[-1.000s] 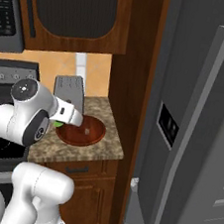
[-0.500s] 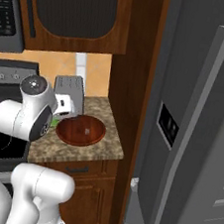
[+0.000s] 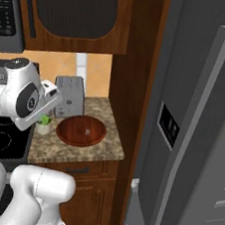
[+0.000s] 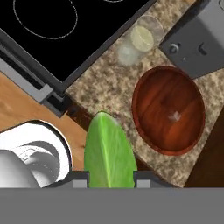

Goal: Grab a lemon wedge from the fridge and one ice cube from the ice bowl, and put them in the glass of lemonade.

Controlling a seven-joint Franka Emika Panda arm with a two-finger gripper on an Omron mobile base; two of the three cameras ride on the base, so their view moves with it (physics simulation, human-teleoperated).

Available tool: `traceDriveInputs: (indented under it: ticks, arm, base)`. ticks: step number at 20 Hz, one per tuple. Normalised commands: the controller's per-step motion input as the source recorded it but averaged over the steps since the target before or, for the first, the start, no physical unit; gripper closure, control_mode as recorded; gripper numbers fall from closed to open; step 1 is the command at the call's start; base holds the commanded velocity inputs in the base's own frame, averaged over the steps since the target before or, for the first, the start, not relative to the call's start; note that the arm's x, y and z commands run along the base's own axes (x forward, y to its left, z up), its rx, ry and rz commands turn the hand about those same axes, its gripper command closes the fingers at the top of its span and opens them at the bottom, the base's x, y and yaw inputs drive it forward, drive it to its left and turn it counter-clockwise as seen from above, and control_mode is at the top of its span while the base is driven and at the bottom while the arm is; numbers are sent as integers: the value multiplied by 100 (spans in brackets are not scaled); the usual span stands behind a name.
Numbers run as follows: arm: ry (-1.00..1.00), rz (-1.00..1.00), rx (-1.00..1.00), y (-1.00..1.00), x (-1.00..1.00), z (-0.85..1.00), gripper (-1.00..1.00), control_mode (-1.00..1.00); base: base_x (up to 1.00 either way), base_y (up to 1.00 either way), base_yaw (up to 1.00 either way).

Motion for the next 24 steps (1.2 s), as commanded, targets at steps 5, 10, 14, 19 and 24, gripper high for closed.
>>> traceDriveInputs:
  ticks: [5, 10, 14, 19, 24]
  arm:
    - [2, 53, -43, 0, 14, -20, 100, -100]
    - [0, 47, -46, 2, 11, -8, 100, -100]
    - [0, 34, -49, 14, 3, -4, 100, -100]
    - [5, 22, -49, 19, 2, -6, 100, -100]
    - [10, 15, -47, 22, 17, -4, 100, -100]
  base:
    - [0, 0, 0]
    - [0, 0, 0]
    - [0, 0, 0]
    - [0, 0, 0]
    - [0, 0, 0]
